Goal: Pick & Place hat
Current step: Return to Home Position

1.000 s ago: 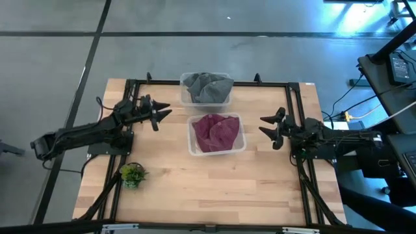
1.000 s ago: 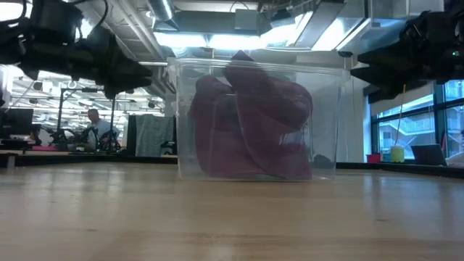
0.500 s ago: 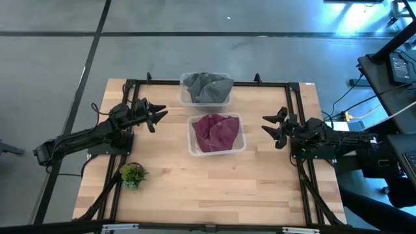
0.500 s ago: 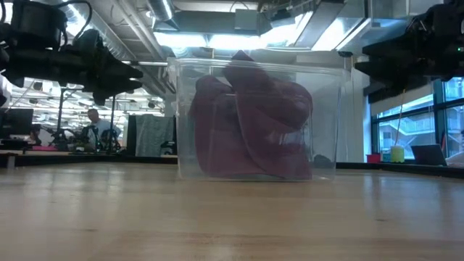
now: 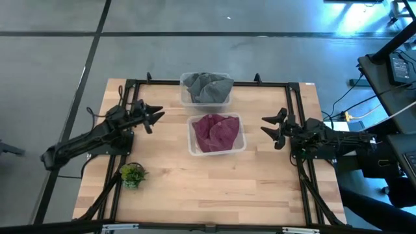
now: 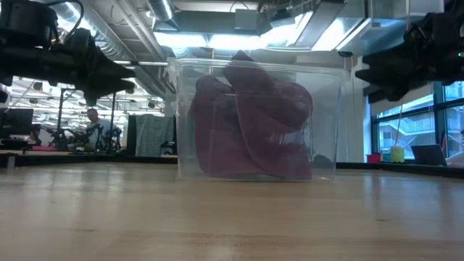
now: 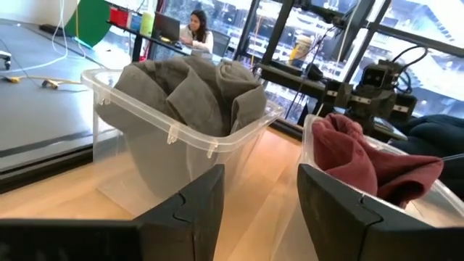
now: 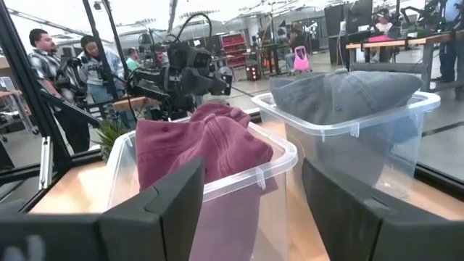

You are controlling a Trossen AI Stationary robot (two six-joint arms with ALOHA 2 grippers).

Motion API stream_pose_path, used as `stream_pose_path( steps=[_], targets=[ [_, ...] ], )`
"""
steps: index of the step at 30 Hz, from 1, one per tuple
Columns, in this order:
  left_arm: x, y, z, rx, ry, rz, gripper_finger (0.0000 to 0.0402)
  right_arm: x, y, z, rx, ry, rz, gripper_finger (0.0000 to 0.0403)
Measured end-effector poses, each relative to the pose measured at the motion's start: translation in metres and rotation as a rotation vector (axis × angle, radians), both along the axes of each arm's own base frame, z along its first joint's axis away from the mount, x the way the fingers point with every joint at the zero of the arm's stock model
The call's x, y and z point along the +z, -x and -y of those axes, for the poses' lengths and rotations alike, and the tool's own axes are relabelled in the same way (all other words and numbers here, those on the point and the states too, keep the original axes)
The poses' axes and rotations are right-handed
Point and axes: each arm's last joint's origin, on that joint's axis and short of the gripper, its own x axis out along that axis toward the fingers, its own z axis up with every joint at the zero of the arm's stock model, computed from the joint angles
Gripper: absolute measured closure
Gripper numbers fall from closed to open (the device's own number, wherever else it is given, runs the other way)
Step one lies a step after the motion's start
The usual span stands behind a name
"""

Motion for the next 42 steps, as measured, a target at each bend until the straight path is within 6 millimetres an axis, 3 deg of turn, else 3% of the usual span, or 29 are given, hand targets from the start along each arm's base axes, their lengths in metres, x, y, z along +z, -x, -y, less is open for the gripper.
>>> stream_pose_path(
  steps=[9,42],
  targets=[
    [0.0033,0.0086,0.005,0.01,-0.022,0.051,0.0236,-0.001,-0.0001,0.0,0.001,-0.014,-0.007,0.0171],
    [0.003,0.0085,0.0053,0.001,-0.018,0.042,0.0234,-0.0015,-0.0003,-0.0003,0.008,0.01,-0.018,0.0171]
  ],
)
